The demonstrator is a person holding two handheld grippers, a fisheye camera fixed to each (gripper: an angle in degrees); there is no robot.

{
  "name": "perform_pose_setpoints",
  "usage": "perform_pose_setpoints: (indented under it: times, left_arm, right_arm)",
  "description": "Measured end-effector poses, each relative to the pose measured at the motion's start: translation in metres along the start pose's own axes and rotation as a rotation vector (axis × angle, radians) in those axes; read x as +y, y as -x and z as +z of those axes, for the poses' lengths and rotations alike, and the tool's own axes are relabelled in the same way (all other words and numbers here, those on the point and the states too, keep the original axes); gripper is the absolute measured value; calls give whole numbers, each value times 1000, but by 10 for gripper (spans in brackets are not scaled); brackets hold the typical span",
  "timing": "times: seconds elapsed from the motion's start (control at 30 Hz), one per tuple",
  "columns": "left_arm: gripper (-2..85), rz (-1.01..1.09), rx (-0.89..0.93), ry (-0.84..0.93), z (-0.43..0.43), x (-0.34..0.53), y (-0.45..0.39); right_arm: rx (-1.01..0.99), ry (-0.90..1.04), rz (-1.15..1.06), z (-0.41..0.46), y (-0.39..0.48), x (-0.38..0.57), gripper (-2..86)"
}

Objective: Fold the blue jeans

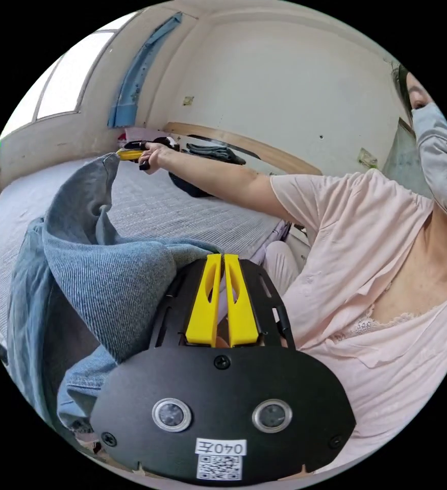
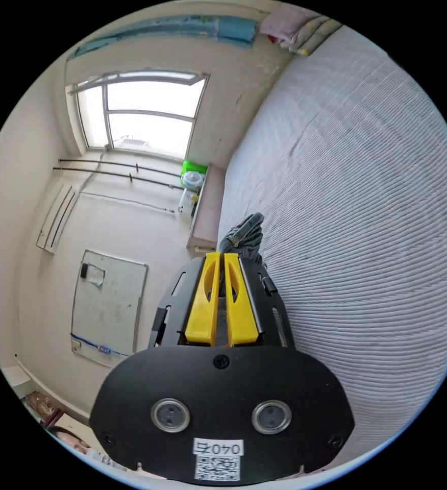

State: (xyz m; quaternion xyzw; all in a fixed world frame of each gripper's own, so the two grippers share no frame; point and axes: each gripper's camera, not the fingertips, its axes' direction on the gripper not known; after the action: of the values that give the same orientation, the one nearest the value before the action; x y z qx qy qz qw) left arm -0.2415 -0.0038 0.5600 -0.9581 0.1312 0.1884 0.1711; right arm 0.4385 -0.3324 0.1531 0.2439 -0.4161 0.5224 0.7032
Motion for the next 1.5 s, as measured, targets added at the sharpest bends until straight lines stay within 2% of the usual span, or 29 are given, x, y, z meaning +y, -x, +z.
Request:
perform_pose_setpoints:
  times: [0.13, 0.3, 0.4, 0.5, 0.6, 0.67, 0.73, 0.77, 0.8, 0.83, 0.9, 0.93, 1.03, 1.2, 1.33, 1.43, 1.5]
  left_arm:
    - [-8, 96, 324, -12, 77, -61, -26]
    - [-8, 254, 323, 287, 209, -105, -86]
    - [-9, 268, 410, 399, 272, -105, -111]
    - [-8, 142, 406, 390, 291, -105, -97]
    - [-7, -78, 399, 200, 256, -106, -48]
    - [-5, -221, 308, 66, 217, -100, -9]
    - [14, -390, 9, -84, 154, -84, 41]
    - [18, -425, -77, -111, 140, -79, 52]
    - [26, -480, -264, -144, 111, -72, 73]
    - [33, -520, -457, -149, 89, -68, 92]
    - [46, -585, -664, -107, 69, -68, 122]
    - [54, -637, -699, -59, 64, -70, 143]
    - [65, -767, -584, -5, 68, -75, 188]
    - [63, -846, -585, 147, 96, -78, 230]
    - [26, -912, -377, 151, 116, -71, 254]
    - [-2, -881, -251, 146, 129, -74, 257]
    - [0, -877, -233, 159, 136, -78, 258]
  right_arm:
    - [7, -206, 37, -173, -46, 4, -10]
    - [131, -529, 85, -469, -124, 98, -9]
    - [221, -660, 170, -595, -172, 186, -7]
    - [348, -721, 302, -669, -220, 268, 3]
    - [367, -608, 389, -690, -268, 315, 39]
    - [385, -639, 392, -696, -278, 341, 71]
    - [467, -694, 389, -700, -274, 360, 83]
    - [535, -713, 370, -699, -265, 367, 89]
    - [603, -715, 330, -693, -253, 367, 93]
    - [638, -708, 304, -689, -246, 365, 96]
    - [726, -608, 170, -662, -214, 345, 102]
    - [730, -568, 132, -653, -207, 338, 105]
    - [770, -386, -32, -608, -173, 307, 117]
    - [977, -228, -207, -567, -144, 273, 130]
    - [989, -221, -211, -582, -147, 251, 135]
    - [941, -181, -181, -596, -161, 225, 136]
    - [912, -131, -137, -600, -182, 203, 136]
